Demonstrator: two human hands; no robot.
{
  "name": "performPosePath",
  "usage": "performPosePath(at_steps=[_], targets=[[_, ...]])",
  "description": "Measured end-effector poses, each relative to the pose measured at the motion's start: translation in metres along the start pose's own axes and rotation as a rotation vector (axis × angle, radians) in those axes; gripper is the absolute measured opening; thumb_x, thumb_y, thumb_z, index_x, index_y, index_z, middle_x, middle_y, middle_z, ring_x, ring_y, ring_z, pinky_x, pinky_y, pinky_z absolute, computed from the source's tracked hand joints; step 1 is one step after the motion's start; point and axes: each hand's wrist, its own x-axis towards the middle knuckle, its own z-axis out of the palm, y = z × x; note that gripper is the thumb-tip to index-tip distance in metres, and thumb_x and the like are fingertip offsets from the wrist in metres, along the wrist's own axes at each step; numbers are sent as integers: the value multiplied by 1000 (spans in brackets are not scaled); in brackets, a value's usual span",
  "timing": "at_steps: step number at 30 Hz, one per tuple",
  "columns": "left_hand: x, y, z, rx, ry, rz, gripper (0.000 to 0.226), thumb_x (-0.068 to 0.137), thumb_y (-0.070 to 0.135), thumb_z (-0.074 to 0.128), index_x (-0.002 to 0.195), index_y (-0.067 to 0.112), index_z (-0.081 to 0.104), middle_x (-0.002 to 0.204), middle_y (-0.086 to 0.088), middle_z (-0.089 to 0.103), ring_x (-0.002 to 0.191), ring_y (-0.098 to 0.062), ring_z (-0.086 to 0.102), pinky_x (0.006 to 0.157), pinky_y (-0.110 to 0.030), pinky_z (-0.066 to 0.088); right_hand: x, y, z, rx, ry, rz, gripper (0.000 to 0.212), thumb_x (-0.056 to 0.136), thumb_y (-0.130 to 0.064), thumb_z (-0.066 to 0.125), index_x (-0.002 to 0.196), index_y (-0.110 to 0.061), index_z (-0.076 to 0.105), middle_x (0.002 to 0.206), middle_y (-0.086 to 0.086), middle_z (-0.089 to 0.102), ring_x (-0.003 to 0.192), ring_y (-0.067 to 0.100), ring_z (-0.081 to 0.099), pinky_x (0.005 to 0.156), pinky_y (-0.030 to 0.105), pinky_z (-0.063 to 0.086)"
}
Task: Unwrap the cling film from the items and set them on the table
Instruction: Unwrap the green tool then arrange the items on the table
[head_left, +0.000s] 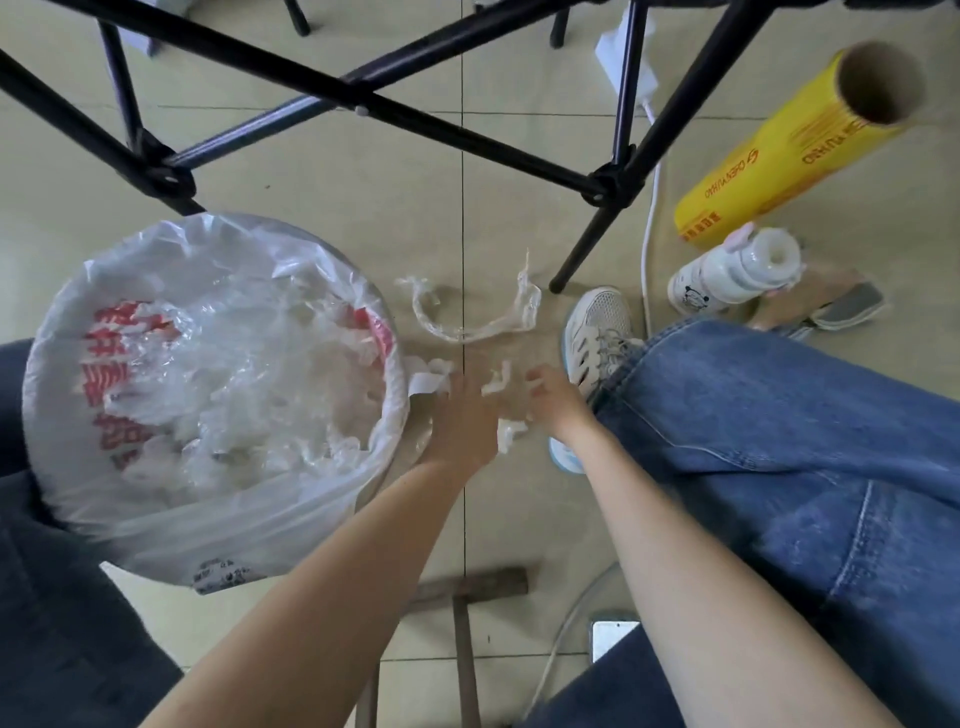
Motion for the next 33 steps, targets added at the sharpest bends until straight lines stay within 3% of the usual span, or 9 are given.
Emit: performPosePath(at_steps=[3,8,13,16,18,20,25,30,33], targets=[[-2,-12,30,84,-58,120,36,94,11,41,124,19,60,156,-8,21,146,-29,11,116,-44,16,-1,4,8,-15,-35,-10,42,96,1,32,136,-4,45,117,14,55,103,27,54,79,31,43],[4,-4,47,219,-141,186,39,96,13,40,130,22,56,161,-9,-5,148,-25,-3,116,-46,11,0,16,14,-32,-66,10,40,94,3,35,131,-3,49,131,20,54,120,35,51,99,42,44],[13,-1,43,186,-141,151,41,91,3,50,131,9,49,146,-15,36,141,-31,26,112,-43,24,0,21,13,22,-41,11,39,90,5,36,124,-5,52,125,17,56,109,29,53,81,26,38],[12,-8,43,107,52,118,39,48,3,87,82,12,71,97,-13,67,86,-29,67,74,-27,52,1,21,14,28,-45,3,39,92,3,36,127,-5,52,127,17,55,110,29,52,82,26,37],[12,-17,48,-106,100,48,30,48,0,87,69,8,69,81,-10,67,74,-22,67,57,-19,44,1,21,14,4,-53,-11,37,94,-1,37,129,-3,51,130,20,54,113,31,53,85,30,39],[12,-23,55,-474,107,-54,11,79,-4,63,87,3,65,97,-11,64,94,-24,60,72,-18,39,0,22,14,-5,-65,-23,37,97,-7,39,132,-2,49,133,20,52,120,32,50,91,32,40],[0,-17,42,-1160,258,-270,29,76,-5,57,62,18,49,62,5,49,60,-9,43,57,-11,33,2,21,21,365,-303,144,53,98,-46,44,144,-27,29,133,3,47,106,30,62,85,37,49],[-13,-10,32,-1543,205,-295,22,74,-3,57,88,13,53,88,-3,56,82,-14,55,70,-17,42,7,12,26,662,-218,166,11,99,-11,48,108,-13,53,91,6,54,68,24,61,55,26,56],[-12,-11,32,-1690,217,-410,39,81,-13,50,110,14,45,106,2,50,95,-13,55,72,-20,44,10,13,23,762,-185,183,18,96,3,40,98,-8,55,96,15,58,72,27,61,57,30,58]])
